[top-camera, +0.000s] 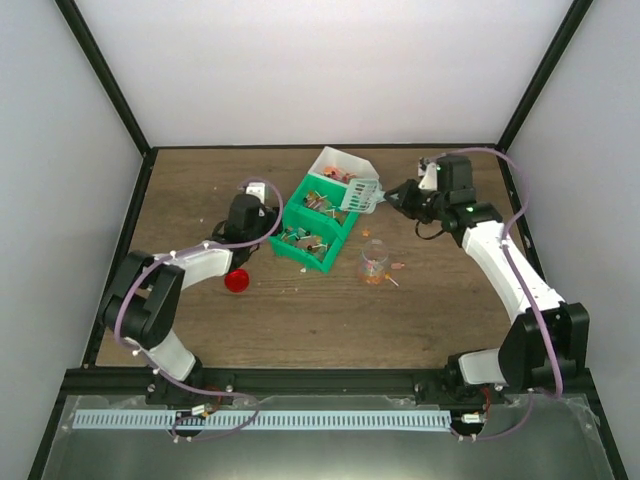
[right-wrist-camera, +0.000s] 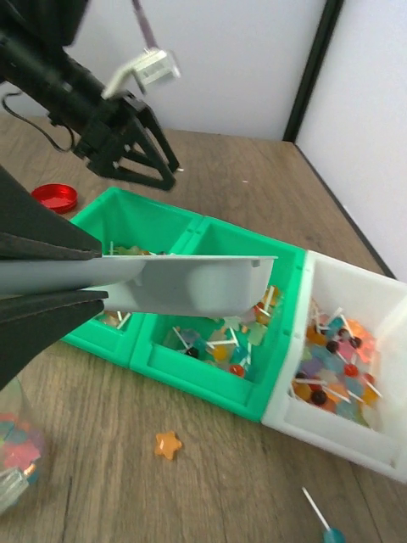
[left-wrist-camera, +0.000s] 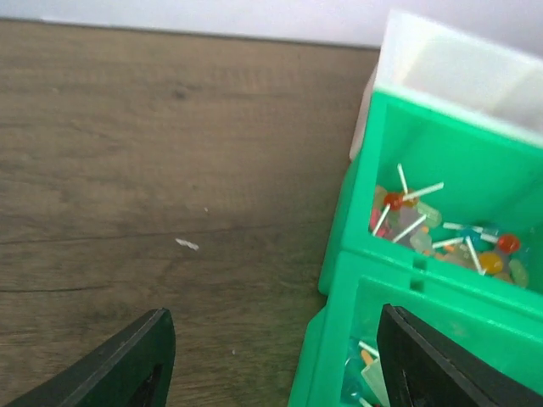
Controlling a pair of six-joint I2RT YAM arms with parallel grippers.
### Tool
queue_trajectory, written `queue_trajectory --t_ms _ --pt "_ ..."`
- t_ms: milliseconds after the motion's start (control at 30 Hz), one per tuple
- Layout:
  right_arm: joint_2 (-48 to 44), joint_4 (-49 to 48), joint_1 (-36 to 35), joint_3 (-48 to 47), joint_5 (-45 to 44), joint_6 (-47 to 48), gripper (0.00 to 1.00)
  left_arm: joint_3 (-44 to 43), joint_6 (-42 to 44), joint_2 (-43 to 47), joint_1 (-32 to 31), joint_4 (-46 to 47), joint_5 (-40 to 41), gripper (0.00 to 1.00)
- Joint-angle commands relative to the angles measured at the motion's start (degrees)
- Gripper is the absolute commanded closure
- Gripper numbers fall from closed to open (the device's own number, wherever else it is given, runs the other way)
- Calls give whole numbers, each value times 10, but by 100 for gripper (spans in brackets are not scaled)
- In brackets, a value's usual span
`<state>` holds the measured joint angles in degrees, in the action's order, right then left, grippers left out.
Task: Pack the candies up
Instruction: Move the packing bottle to the center of the board.
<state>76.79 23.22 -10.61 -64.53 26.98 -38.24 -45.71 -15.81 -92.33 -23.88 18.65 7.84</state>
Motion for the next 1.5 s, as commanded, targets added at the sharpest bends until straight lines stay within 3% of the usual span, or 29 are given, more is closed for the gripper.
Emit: queue_trajectory --t_ms 0,200,333,467,600,767,1467 --pt "12 13 -44 -46 -3 6 99 -31 23 -48 5 -52 -41 33" --pt "13 6 -60 -45 -31 14 99 -15 29 -51 5 -40 -68 33" --pt "-19 6 -55 1 -96 12 99 -7 36 -48 5 -43 -71 31" --pt "-65 -40 4 75 -74 -1 99 13 35 -43 5 -22 -90 30" --pt "-92 -17 56 106 -102 1 99 21 37 -47 5 -17 -107 29" --pt "-142 -7 68 159 -119 14 99 30 41 -44 5 -10 -107 29" --pt "-222 -20 58 296 -60 32 99 28 41 -42 5 -7 -120 28"
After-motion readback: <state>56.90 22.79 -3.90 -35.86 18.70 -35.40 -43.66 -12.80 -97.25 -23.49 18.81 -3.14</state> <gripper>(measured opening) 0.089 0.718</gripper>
